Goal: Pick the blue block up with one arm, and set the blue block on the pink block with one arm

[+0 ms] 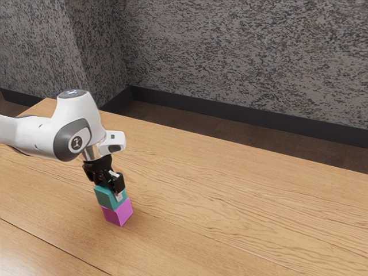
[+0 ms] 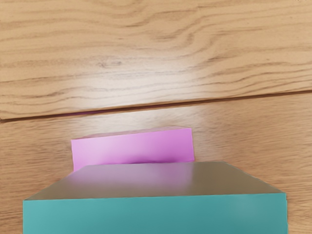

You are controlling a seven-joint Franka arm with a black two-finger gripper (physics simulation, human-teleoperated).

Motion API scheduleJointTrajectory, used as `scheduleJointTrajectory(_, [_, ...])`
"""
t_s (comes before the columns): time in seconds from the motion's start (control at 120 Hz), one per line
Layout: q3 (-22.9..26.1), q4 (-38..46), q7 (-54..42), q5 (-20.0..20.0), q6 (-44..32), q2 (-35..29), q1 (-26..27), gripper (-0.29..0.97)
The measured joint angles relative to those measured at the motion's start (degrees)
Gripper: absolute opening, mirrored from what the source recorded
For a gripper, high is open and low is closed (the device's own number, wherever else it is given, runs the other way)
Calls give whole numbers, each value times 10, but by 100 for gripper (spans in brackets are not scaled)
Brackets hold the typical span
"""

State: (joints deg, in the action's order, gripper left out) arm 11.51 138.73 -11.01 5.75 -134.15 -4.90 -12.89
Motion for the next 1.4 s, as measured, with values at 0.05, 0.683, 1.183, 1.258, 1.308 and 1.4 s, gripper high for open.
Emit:
scheduleJointTrajectory(0.05, [-1, 0, 1, 0, 0, 0, -1, 38])
scheduleJointTrajectory(0.683, [-1, 0, 2, 4, -3, 4, 0, 62])
scheduleJointTrajectory(1.183, [-6, -31, 7, 5, 30, -35, 0, 67])
scheduleJointTrajectory(1.258, [-6, -38, 9, 5, 40, -35, 0, 68])
scheduleJointTrajectory(1.308, [-6, -43, 10, 5, 48, -38, -1, 68])
scheduleJointTrajectory(1.4, [-3, -101, 15, 3, 89, -31, -1, 68])
